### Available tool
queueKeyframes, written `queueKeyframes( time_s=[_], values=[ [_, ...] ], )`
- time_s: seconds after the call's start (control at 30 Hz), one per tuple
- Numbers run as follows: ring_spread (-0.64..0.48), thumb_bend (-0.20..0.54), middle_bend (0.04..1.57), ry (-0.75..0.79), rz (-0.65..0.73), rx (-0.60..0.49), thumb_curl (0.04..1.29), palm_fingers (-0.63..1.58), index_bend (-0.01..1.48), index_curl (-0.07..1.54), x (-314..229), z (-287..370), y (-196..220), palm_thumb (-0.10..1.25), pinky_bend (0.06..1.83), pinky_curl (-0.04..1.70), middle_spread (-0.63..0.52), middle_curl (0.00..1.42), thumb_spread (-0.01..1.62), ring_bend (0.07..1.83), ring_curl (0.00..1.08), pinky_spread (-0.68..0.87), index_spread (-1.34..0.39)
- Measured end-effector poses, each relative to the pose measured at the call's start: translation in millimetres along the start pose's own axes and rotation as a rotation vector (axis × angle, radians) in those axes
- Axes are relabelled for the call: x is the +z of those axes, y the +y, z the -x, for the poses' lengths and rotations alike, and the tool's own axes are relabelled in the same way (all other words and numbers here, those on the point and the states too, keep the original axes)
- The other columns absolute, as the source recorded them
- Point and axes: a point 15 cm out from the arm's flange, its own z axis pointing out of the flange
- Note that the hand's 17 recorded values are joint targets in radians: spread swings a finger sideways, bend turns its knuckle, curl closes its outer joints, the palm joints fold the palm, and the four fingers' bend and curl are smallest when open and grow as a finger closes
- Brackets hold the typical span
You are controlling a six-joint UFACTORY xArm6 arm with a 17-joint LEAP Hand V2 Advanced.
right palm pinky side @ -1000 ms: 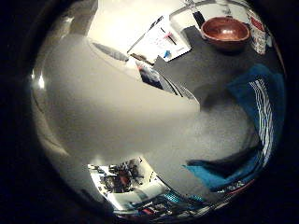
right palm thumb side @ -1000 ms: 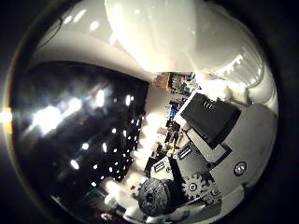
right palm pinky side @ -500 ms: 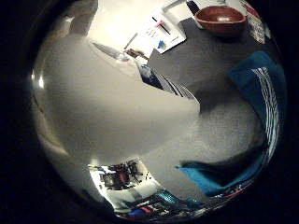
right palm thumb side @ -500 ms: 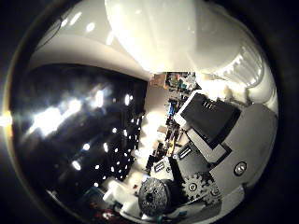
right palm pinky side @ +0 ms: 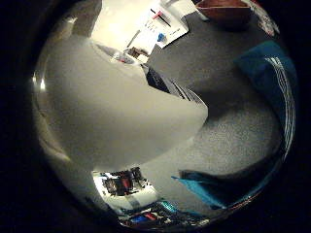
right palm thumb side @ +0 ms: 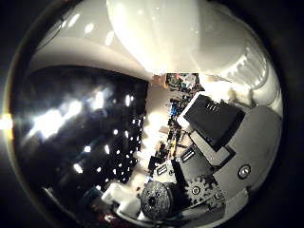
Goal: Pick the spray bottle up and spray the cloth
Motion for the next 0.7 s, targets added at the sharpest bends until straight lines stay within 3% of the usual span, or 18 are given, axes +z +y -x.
queueKeyframes(
  time_s=[0.5,0.7],
  values=[
    [-0.2,-0.023,1.39,0.024,0.005,0.019,1.01,1.11,1.1,0.95,-11.1,-22.2,13.0,1.03,0.98,1.43,-0.11,0.7,0.45,1.4,0.71,-0.17,-0.26],
    [-0.2,-0.035,1.28,0.032,-0.006,0.019,0.95,1.08,0.98,0.93,-21.0,-31.3,14.0,0.96,0.98,1.29,-0.12,0.67,0.52,1.34,0.68,-0.21,-0.27]
  ],
)
